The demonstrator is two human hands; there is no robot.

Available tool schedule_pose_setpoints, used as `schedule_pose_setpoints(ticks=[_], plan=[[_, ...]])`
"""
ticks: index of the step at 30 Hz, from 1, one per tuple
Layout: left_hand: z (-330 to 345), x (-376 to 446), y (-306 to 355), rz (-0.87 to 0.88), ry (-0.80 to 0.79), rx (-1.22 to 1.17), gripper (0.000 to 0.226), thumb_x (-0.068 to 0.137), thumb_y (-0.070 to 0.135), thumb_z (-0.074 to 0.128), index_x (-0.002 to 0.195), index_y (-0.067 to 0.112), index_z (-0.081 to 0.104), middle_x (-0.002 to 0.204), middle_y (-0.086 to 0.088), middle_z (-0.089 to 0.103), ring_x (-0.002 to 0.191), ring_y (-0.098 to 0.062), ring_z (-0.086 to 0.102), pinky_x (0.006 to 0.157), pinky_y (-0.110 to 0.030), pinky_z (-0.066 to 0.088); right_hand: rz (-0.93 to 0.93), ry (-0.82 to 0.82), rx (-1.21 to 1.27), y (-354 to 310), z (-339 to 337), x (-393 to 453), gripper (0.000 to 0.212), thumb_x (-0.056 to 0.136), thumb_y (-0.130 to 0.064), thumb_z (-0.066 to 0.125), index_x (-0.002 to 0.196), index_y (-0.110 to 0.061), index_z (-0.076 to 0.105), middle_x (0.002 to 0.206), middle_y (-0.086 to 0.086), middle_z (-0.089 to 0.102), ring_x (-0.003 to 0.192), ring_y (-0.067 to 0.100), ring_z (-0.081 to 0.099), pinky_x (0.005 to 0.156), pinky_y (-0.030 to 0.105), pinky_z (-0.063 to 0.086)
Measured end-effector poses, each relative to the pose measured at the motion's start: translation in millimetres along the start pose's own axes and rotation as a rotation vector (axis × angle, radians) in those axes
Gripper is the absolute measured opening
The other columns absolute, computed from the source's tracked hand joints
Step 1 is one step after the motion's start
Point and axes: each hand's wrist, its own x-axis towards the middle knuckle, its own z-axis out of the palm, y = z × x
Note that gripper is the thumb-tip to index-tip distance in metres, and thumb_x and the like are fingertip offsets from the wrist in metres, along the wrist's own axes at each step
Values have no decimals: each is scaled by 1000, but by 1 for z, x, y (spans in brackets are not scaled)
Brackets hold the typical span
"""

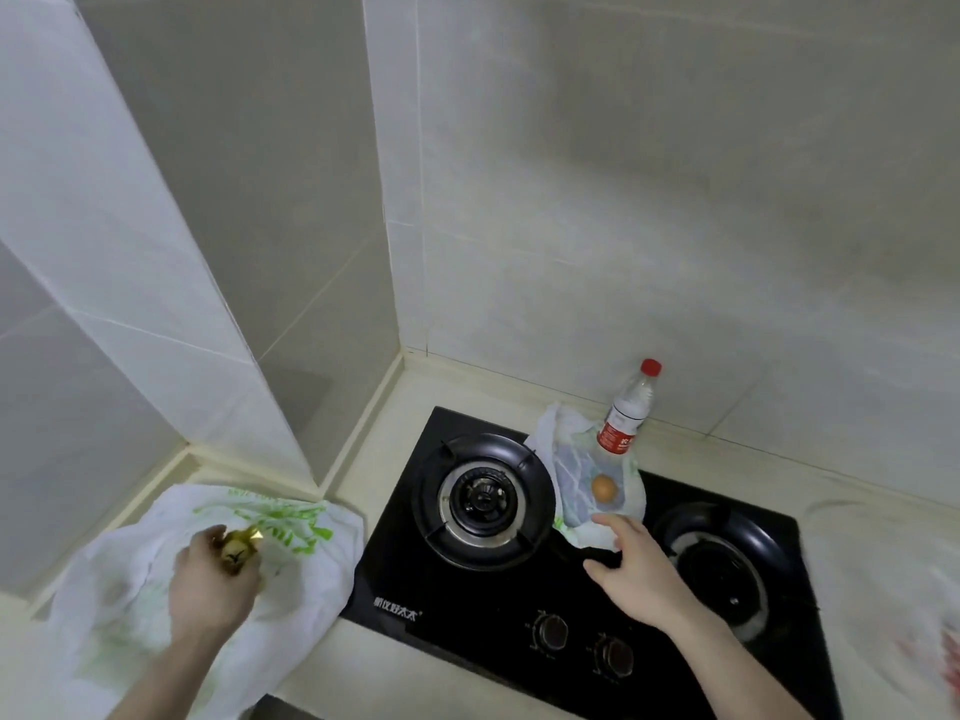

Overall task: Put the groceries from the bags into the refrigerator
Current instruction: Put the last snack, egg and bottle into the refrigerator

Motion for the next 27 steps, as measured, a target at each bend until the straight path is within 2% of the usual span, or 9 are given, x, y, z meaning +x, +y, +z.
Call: schedule_pose_setpoints(ticks=[3, 8, 11, 14, 18, 22, 23, 25, 27], plan=[[-21, -34, 25, 56, 72, -86, 58, 81, 18, 79, 131, 14, 52, 123, -16, 61, 113, -41, 58, 89, -57, 52, 28, -6, -54, 16, -2, 43, 68, 93, -25, 67, 153, -28, 34, 157, -3, 31, 139, 22, 45, 108, 30, 40], [-42, -87, 58, 72, 83, -197, 55, 86, 15, 77, 134, 19, 50, 125, -6, 61, 92, -27, 64, 79, -44, 52, 64, -9, -153, 35, 7, 111, 55, 90, -19, 62, 143, -15, 46, 151, 7, 39, 134, 28, 49, 112, 38, 40], [-50, -112, 74, 102, 113, -232, 55, 85, 14, 78, 133, 21, 51, 125, -2, 61, 96, -25, 63, 83, -43, 52, 78, -16, -273, 49, 15, 145, 53, 92, -26, 59, 143, -18, 46, 150, 7, 40, 136, 26, 46, 114, 37, 37], [-58, -134, 86, 114, 133, -245, 54, 86, 10, 77, 133, 19, 52, 121, 2, 59, 95, -17, 59, 78, -29, 47, 89, 11, -445, 59, 21, 168, 57, 94, -35, 57, 148, -26, 40, 151, 4, 41, 138, 23, 44, 110, 34, 38], [-68, -155, 93, 127, 145, -253, 53, 86, 10, 77, 132, 22, 53, 117, 5, 60, 93, 3, 58, 72, -18, 45, 53, 99, -564, 64, 20, 179, 44, 92, -29, 59, 136, -33, 55, 137, 0, 56, 131, 21, 49, 107, 34, 37], [-65, -169, 93, 151, 88, -247, 52, 86, 7, 77, 130, 24, 55, 117, 5, 60, 94, 9, 59, 64, -9, 52, 9, 196, -403, 65, 15, 173, 39, 84, -17, 61, 122, -24, 68, 115, 5, 69, 119, 29, 55, 96, 38, 47], [-61, -172, 93, 169, 57, -247, 53, 85, 9, 78, 129, 28, 54, 118, 6, 60, 96, 6, 60, 67, -12, 55, -11, 232, -316, 61, 13, 164, 36, 84, -14, 61, 119, -20, 70, 110, 8, 70, 117, 33, 55, 95, 41, 48], [-49, -176, 92, 203, -16, -242, 56, 84, 14, 79, 127, 39, 53, 120, 10, 59, 100, -3, 63, 77, -29, 60, -61, 295, -98, 45, 5, 135, 29, 88, -10, 62, 116, -14, 69, 104, 7, 64, 112, 33, 54, 99, 44, 47], [-33, -179, 99, 234, -99, -252, 57, 83, 16, 81, 124, 43, 53, 120, 15, 58, 102, -3, 61, 82, -37, 60, -53, 280, 152, 29, -3, 96, 27, 91, -8, 64, 117, -15, 67, 105, 1, 53, 104, 24, 52, 98, 35, 44]])
